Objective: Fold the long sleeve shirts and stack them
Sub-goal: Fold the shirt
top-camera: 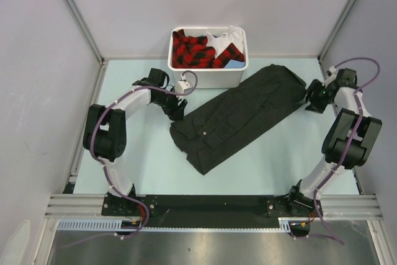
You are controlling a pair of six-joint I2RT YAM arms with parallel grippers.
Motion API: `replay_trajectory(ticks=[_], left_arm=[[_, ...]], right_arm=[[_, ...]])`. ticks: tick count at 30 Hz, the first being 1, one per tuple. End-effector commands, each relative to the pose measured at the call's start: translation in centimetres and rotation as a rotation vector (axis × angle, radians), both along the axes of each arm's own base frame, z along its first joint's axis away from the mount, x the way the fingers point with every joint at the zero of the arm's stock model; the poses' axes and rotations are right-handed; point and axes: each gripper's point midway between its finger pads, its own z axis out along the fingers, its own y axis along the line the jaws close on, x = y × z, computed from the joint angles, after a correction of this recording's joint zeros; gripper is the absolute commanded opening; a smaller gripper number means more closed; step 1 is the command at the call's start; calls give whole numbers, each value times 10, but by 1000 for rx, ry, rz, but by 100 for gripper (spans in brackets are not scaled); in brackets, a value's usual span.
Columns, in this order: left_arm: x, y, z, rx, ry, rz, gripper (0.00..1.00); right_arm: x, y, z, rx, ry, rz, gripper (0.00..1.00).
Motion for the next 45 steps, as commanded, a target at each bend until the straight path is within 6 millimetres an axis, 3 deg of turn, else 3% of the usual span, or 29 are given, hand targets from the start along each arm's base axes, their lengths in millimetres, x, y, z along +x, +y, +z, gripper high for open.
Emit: replay_trajectory(ticks=[1, 2, 5, 13, 18, 19, 21, 24, 28, 31, 32, 35, 36, 38, 39, 40, 41, 43, 45], left_arm=[[21, -1, 4, -43, 83, 169, 64], [22, 2, -4, -35, 110, 189, 64], [28, 10, -8, -35, 144, 244, 63], [8, 9, -29, -41, 255, 200, 59], [-7, 8, -45, -31, 331, 190, 47], [-11, 8, -47, -26, 348, 188, 39], [-20, 7, -50, -25, 366, 170, 31], [-43, -1, -53, -10, 395, 102, 15], [-83, -16, -56, 8, 460, 16, 4], [-116, -32, -56, -4, 515, -50, 2], [-134, -41, -58, 2, 545, -86, 1], [-163, -68, -51, -35, 590, -171, 1], [-167, -75, -49, -45, 592, -184, 1], [-174, -91, -42, -81, 598, -220, 9], [-174, -94, -39, -93, 596, -225, 20], [-170, -98, -32, -115, 559, -233, 25], [-166, -98, -27, -124, 532, -233, 29], [-159, -99, -8, -152, 443, -260, 40], [-149, -96, 7, -171, 332, -294, 49]], right_arm=[[-18, 60, -23, 262, 49, -21, 58], [-32, 70, -40, 299, 88, -25, 57], [-39, 85, -62, 338, 105, -25, 56], [-30, 94, -97, 322, 135, -13, 48], [-29, 89, -111, 292, 172, -25, 21], [-29, 86, -110, 283, 185, -31, 12], [-35, 77, -109, 263, 204, -40, 3], [-42, 61, -107, 207, 231, -48, 0], [-45, 34, -109, 114, 244, -5, 0], [-38, 19, -110, 44, 242, 44, 0], [-26, 11, -104, 1, 206, 80, 0], [-14, 8, -107, -13, 198, 111, 0], [-9, 7, -102, -30, 174, 141, 0], [-6, 13, -93, -29, 151, 176, 16], [-8, 14, -80, -35, 125, 203, 24], [-11, 13, -73, -43, 111, 217, 38], [-14, 13, -65, -53, 96, 235, 45], [-24, 10, -36, -101, 33, 309, 58], [-31, 7, -8, -136, -49, 373, 65]])
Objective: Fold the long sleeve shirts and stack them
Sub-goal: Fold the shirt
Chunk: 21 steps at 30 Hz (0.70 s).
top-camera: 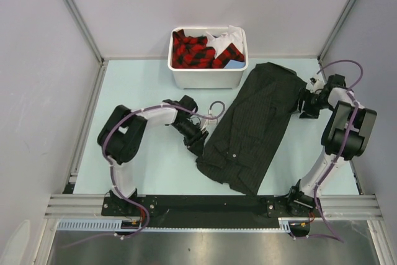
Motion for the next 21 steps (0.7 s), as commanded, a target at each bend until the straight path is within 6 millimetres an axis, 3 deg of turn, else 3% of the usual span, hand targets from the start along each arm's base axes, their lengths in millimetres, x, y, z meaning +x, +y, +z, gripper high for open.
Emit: replay_trajectory(ticks=[1, 2, 3, 4, 5, 7, 8, 9, 11, 13, 14, 15, 17, 18, 21], left_arm=[[27, -4, 74, -194, -297, -33, 53], [35, 2, 80, -203, -387, -53, 57], [43, 3, 93, -227, -480, -67, 63], [48, 8, 102, -242, -552, -77, 70], [51, 11, 128, -288, -703, -121, 82], [54, 13, 143, -340, -879, -185, 94], [50, 13, 163, -390, -960, -195, 99], [56, 8, 172, -433, -1035, -197, 100], [47, 4, 163, -452, -1069, -255, 99], [41, -1, 161, -486, -1113, -362, 99], [29, 4, 142, -465, -1033, -415, 99], [25, 5, 138, -474, -1023, -464, 99], [14, 12, 116, -471, -987, -561, 99], [9, 15, 101, -477, -950, -588, 98], [-6, 19, 75, -521, -940, -700, 95]], right_arm=[[-18, -15, 86, -157, -240, 169, 77], [-22, -10, 100, -178, -284, 203, 79], [-25, -3, 117, -207, -358, 284, 87], [-34, 10, 151, -263, -463, 334, 93], [-37, 32, 166, -269, -535, 414, 99], [-56, 65, 200, -313, -694, 520, 100], [-58, 94, 216, -305, -813, 602, 100], [-62, 107, 223, -302, -867, 619, 100], [-85, 144, 240, -244, -1006, 695, 100], [-112, 190, 231, -231, -1051, 911, 100], [-131, 197, 206, -235, -927, 963, 100], [-159, 227, 192, -185, -885, 1103, 100], [-211, 236, 152, -130, -722, 1276, 100], [-242, 254, 144, -95, -709, 1401, 97], [-286, 261, 116, -127, -705, 1584, 84]])
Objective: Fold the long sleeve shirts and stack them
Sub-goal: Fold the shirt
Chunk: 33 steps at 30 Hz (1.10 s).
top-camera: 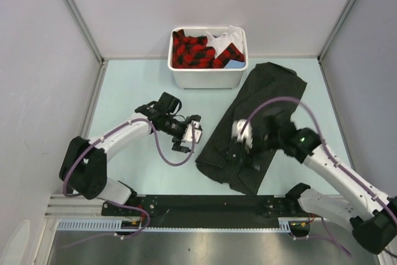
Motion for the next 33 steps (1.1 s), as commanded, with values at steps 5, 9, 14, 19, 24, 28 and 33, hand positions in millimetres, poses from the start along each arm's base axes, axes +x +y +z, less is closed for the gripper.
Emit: replay_trajectory(ticks=[5, 9, 14, 19, 24, 28, 33], left_arm=[[-54, 9, -50, -3, -107, -366, 91], [-66, 9, -67, 49, -132, -430, 92], [-65, 7, -83, 68, -225, -493, 93], [-72, -4, -85, 53, -245, -527, 93], [-74, -12, -89, 59, -249, -561, 93], [-75, -13, -93, 65, -258, -585, 92], [-77, -19, -98, 70, -277, -626, 88]], right_arm=[[-126, -8, -100, -366, -22, 488, 71], [-124, -14, -133, -496, -19, 538, 71], [-111, -22, -150, -594, -27, 485, 70], [-103, -35, -155, -651, -64, 440, 70], [-106, -46, -163, -697, -44, 463, 73], [-116, -48, -166, -698, -24, 534, 75], [-110, -52, -185, -751, -17, 521, 67]])
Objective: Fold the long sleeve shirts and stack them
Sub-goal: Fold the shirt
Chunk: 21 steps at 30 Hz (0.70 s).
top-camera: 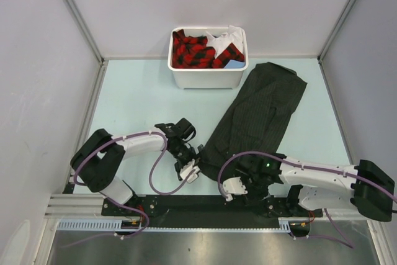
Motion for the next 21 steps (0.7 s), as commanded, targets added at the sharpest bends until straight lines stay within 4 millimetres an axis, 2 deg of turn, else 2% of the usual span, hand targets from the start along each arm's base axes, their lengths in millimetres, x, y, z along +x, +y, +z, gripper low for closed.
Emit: replay_trajectory(ticks=[1, 3, 5, 6, 8, 9, 10, 11, 12, 14, 15, 17, 18, 20, 21], left_arm=[[1, -14, -2, -27, -49, -75, 87], [3, -20, -4, -29, -58, -73, 83], [7, -23, -9, -8, -56, -56, 77], [11, -27, -9, -17, -65, -47, 70], [17, -30, -13, -9, -70, -21, 61], [23, -34, -12, -23, -90, -7, 54], [26, -35, -12, -25, -91, 5, 51], [29, -36, -12, -26, -95, 14, 47], [32, -39, -11, -35, -103, 20, 39], [36, -44, -7, -48, -100, 40, 29], [37, -45, -6, -53, -103, 41, 14], [37, -46, 0, -66, -106, 40, 4], [32, -45, 5, -71, -96, 30, 0], [26, -42, 10, -79, -93, -2, 0], [15, -37, 16, -76, -64, -18, 0]], right_arm=[[3, -1, -12, -22, -17, 20, 65], [8, 0, -16, -22, -38, 1, 61], [15, 3, -18, -13, -55, -18, 52], [19, 2, -20, -17, -73, -29, 48], [24, 2, -21, -16, -91, -45, 33], [26, 3, -20, -10, -98, -59, 25], [27, 4, -20, -6, -104, -63, 9], [32, 5, -20, 1, -123, -77, 2], [34, 6, -19, 10, -130, -90, 0], [39, 11, -13, 43, -135, -116, 0], [39, 12, -11, 54, -135, -112, 0], [37, 18, -1, 93, -133, -99, 0], [34, 21, 3, 108, -132, -82, 0], [27, 27, 14, 146, -120, -65, 0], [22, 32, 18, 162, -109, -50, 0]])
